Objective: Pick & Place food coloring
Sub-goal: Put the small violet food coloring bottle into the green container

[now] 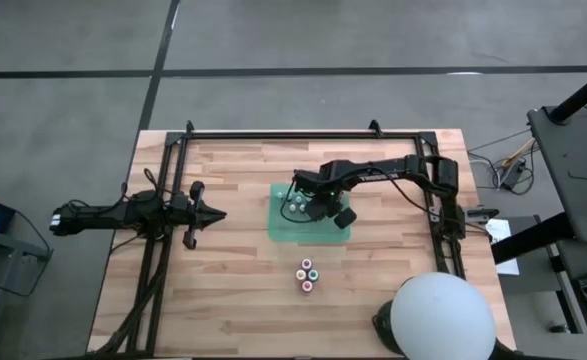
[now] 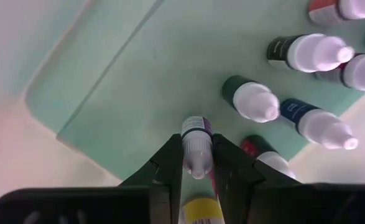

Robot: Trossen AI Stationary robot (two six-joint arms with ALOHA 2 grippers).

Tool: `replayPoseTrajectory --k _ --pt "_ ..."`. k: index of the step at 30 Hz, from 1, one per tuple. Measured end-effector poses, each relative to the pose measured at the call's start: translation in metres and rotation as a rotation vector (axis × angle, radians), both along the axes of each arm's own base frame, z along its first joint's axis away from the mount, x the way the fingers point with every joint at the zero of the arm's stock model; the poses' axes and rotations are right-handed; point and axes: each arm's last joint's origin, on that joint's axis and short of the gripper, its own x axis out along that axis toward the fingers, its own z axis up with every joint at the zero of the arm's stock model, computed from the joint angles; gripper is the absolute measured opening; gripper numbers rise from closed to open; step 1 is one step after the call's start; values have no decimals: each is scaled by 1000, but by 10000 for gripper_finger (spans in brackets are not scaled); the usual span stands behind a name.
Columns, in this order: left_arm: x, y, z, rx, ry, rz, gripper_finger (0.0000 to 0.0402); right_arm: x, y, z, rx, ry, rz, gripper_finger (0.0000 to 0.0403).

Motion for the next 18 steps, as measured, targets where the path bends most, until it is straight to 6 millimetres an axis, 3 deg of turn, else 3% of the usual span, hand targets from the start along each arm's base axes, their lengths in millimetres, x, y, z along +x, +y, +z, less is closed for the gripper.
replayPoseTrajectory --k 9,18 --pt "0 0 0 0 1 0 0 1 0 0 0 -9 -47 66" --pt "0 0 0 0 0 0 0 2 -1 0 -1 -22 -59 102"
